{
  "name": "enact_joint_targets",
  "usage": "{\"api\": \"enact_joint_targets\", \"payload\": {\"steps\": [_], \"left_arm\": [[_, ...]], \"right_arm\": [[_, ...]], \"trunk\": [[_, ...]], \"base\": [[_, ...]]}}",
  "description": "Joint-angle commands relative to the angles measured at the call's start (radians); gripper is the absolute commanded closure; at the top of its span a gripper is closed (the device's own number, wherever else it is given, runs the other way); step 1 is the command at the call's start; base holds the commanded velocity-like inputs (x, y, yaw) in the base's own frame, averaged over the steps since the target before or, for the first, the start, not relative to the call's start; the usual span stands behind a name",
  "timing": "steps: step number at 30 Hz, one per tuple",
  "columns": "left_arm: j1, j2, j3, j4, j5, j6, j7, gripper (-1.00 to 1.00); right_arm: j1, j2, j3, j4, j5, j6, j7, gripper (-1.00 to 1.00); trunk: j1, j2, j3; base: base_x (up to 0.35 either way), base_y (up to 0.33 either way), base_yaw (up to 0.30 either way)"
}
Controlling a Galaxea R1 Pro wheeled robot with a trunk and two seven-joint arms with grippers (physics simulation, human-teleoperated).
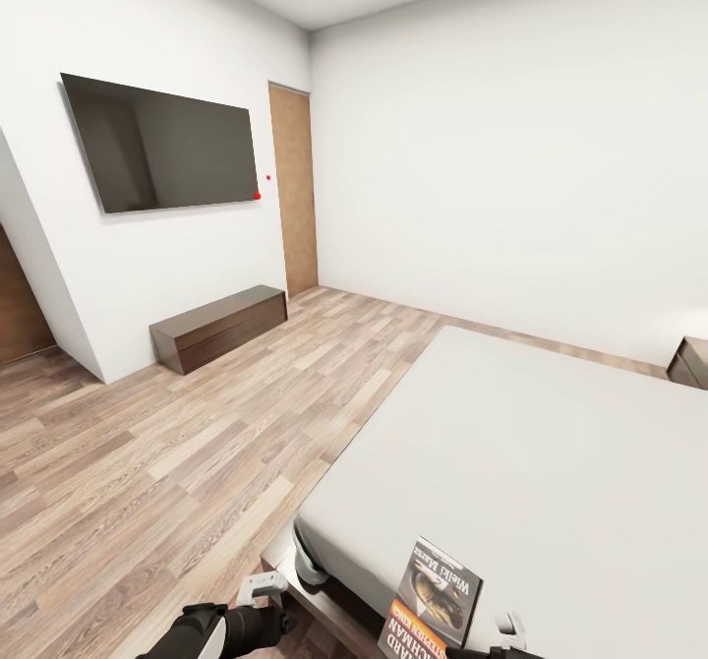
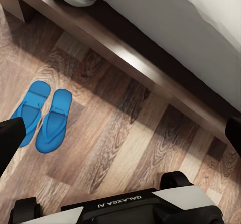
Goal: In the bedroom, move the book from the bed onto either nightstand, and place the two sandals side by side next to the bed.
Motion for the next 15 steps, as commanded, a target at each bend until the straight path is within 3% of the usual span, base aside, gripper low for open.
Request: {"api": "enact_joint_targets", "payload": {"steps": [1,6,9,10,15], "left_arm": [[0.000,-0.001,0.008,-0.002,-0.011,0.006,-0.007,-1.00],[0.000,-0.001,0.008,-0.002,-0.011,0.006,-0.007,-1.00],[0.000,-0.001,0.009,-0.003,-0.011,0.006,-0.007,-1.00],[0.000,0.000,0.011,-0.003,-0.011,-0.003,-0.008,-1.00],[0.000,0.003,0.011,0.026,-0.012,-0.063,-0.008,-1.00]], "right_arm": [[-0.001,0.000,-0.009,-0.001,0.007,0.011,0.005,1.00],[0.000,0.004,-0.008,0.003,0.010,-0.014,-0.002,1.00],[0.001,0.005,-0.009,0.005,0.009,-0.134,-0.024,1.00],[0.001,0.002,-0.010,0.006,0.008,-0.238,-0.062,1.00],[0.001,-0.004,-0.010,0.005,0.006,-0.297,-0.161,1.00]], "trunk": [[0.000,-0.001,-0.001],[0.000,-0.001,-0.001],[0.000,-0.001,-0.001],[0.000,-0.001,-0.001],[0.000,-0.001,-0.001]], "base": [[0.000,0.000,0.000],[0.000,0.000,0.000],[0.000,0.000,0.000],[0.000,0.000,0.000],[0.000,0.000,0.000]]}}
